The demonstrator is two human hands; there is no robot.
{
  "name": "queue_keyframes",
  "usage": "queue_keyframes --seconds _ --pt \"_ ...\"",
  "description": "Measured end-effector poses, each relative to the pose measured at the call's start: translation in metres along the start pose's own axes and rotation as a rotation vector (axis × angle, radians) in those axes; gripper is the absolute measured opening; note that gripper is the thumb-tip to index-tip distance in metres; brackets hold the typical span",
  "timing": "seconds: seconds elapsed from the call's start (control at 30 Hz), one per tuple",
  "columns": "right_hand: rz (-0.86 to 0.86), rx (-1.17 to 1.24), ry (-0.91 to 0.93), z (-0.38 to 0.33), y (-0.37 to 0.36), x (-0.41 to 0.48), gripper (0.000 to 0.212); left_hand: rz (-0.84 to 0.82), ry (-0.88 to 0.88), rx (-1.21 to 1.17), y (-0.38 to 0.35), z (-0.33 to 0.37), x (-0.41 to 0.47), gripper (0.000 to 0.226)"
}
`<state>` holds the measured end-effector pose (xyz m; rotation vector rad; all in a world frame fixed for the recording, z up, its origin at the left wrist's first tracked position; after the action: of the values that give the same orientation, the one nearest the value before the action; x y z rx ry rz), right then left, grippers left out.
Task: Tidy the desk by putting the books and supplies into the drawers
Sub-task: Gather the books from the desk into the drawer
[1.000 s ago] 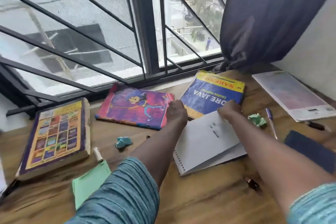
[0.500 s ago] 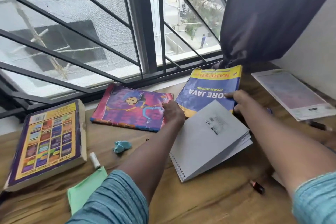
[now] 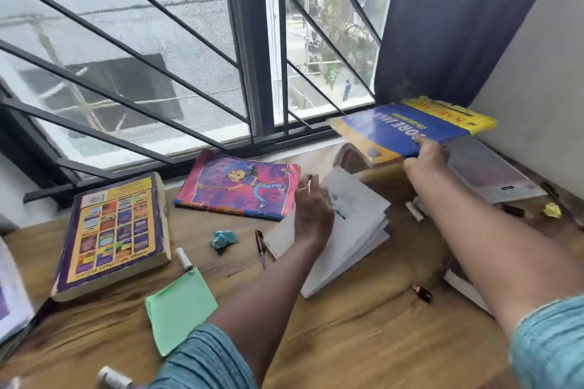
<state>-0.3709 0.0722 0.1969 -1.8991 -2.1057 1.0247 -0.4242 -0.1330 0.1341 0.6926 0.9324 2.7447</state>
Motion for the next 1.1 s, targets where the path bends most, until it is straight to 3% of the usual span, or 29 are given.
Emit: queue_keyframes --seconds 0.07,0.1,0.13,0.17,0.2,0.27,0.33,0.4,0.47,0.53,0.6,0.67,0.7,0.8,0.87,0.9,1.03,1.1 --pt "-0.096 0.145 -0.168 -0.013 0.001 -0.02 0.024 -0.011 0.011 -0.013 0.008 0.005 -0.014 0.04" --pt "-0.141 0.21 -0.244 -0.017 0.006 -0.024 0.031 -0.014 0.022 -0.026 0.014 0.011 -0.022 0.039" --pt "-0.183 0.305 -0.256 -0.02 0.008 -0.027 0.046 -0.032 0.044 -0.05 0.02 0.016 -0.03 0.038" --pt "-0.119 0.316 -0.143 -0.029 0.018 -0.028 0.057 -0.079 0.089 -0.096 0.024 0.023 -0.038 0.037" --pt "-0.1 0.306 -0.183 -0.032 0.028 -0.035 0.057 -0.159 0.17 -0.169 0.026 0.032 -0.048 0.038" --pt "-0.176 0.234 -0.202 -0.039 0.042 -0.071 0.04 -0.3 0.461 -0.513 0.034 0.054 -0.068 0.051" --pt "-0.312 0.14 -0.242 -0.047 0.06 -0.117 0.031 -0.303 0.759 -1.061 0.048 0.078 -0.087 0.062" --pt "-0.392 0.06 -0.285 -0.046 0.081 -0.155 0.032 -0.268 0.755 -1.317 0.065 0.087 -0.096 0.068" --pt "-0.448 0.149 -0.404 -0.039 0.102 -0.185 0.033 -0.244 0.676 -1.408 0.102 0.098 -0.11 0.069" --pt "-0.515 0.066 -0.476 -0.027 0.119 -0.208 0.033 -0.251 0.567 -1.501 0.125 0.084 -0.12 0.077" --pt "-0.624 -0.051 -0.485 -0.016 0.13 -0.225 0.028 -0.245 0.567 -1.495 0.15 0.064 -0.135 0.076" --pt "-0.722 -0.048 -0.506 -0.011 0.144 -0.24 0.018 -0.22 0.585 -1.401 0.176 0.046 -0.155 0.048" --pt "-0.762 0.016 -0.505 -0.011 0.153 -0.246 0.009 -0.196 0.569 -1.353 0.188 0.036 -0.166 0.046" --pt "-0.767 0.21 -0.542 -0.01 0.181 -0.243 0.044 -0.168 0.606 -1.293 0.223 0.008 -0.199 0.063" --pt "-0.731 0.241 -0.588 -0.009 0.201 -0.236 0.061 -0.17 0.66 -1.254 0.246 -0.009 -0.225 0.093" --pt "-0.735 0.222 -0.632 -0.009 0.209 -0.233 0.068 -0.15 0.666 -1.233 0.256 -0.017 -0.238 0.095" --pt "-0.818 -0.048 -0.656 -0.018 0.236 -0.247 0.095 -0.093 0.669 -1.21 0.292 -0.027 -0.303 0.061" --pt "-0.954 -0.27 -0.612 -0.032 0.244 -0.263 0.077 -0.115 0.752 -1.196 0.3 -0.026 -0.335 0.05"
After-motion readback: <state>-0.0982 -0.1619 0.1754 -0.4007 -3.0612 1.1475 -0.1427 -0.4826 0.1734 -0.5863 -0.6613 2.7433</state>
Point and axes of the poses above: each hand's wrist, its own x-axis towards the middle knuckle, its own y-axis out of the back of the hand, z = x × y, the point moved 3 cm from there along x, towards the middle knuckle, and after that the axes turned 7 degrees about z, right-handed, at the moved point
